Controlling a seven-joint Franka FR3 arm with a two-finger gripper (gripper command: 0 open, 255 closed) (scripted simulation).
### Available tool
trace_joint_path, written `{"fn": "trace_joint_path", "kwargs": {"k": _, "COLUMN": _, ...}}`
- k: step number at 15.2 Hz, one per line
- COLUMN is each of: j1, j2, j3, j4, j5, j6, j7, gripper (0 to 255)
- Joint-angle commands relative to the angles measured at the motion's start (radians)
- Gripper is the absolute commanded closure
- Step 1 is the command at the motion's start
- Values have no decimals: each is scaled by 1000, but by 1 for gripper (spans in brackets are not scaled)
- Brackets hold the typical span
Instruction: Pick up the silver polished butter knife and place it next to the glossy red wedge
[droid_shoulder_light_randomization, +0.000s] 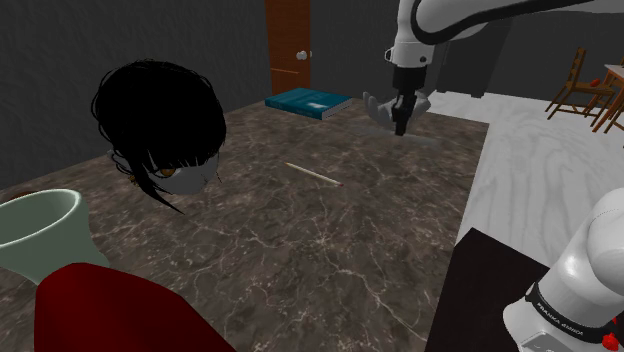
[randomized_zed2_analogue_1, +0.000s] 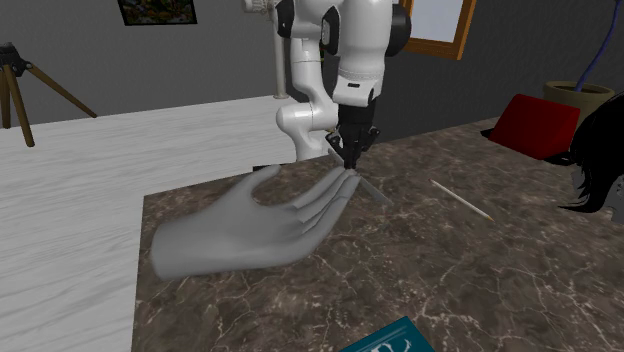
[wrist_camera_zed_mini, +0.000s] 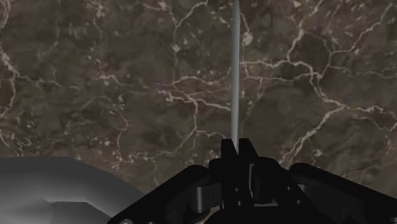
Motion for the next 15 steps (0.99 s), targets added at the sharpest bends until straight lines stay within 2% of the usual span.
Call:
{"fn": "trace_joint_path", "kwargs": {"k": 1, "j1": 0, "j2": -2, "j3": 1, "j4": 27, "j5": 0, "j6": -30, "j7": 1, "gripper": 255}}
{"fn": "trace_joint_path", "kwargs": {"k": 15, "j1": 1, "j2": 22, "j3": 1, "j4": 241, "j5": 1, "j6": -219, "j7": -1, "gripper": 255}}
